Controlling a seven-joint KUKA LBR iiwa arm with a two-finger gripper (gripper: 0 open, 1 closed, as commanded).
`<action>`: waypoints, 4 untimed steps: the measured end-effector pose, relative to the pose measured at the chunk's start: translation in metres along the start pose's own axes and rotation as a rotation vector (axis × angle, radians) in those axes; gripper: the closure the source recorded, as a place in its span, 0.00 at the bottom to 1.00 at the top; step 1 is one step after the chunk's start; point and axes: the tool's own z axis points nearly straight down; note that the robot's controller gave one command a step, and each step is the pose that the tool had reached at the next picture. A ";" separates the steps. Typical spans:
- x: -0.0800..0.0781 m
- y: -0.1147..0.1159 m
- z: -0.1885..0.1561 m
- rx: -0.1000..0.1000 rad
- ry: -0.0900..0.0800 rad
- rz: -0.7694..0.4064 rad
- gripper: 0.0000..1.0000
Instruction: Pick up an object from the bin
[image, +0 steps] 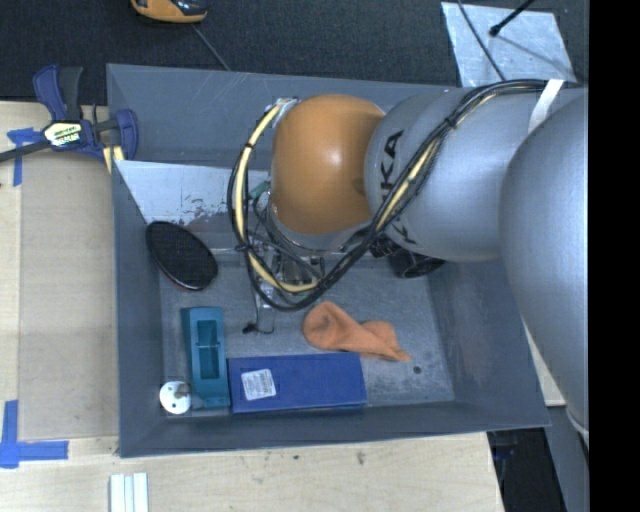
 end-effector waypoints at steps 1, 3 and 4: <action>-0.001 -0.001 -0.005 -0.001 -0.007 0.002 0.00; 0.018 -0.073 0.037 -0.001 -0.010 0.028 0.00; 0.033 -0.101 0.028 0.000 0.002 0.007 0.00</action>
Offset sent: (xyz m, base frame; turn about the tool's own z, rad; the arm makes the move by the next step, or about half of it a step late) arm -0.0443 -0.0607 -0.0027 -0.0814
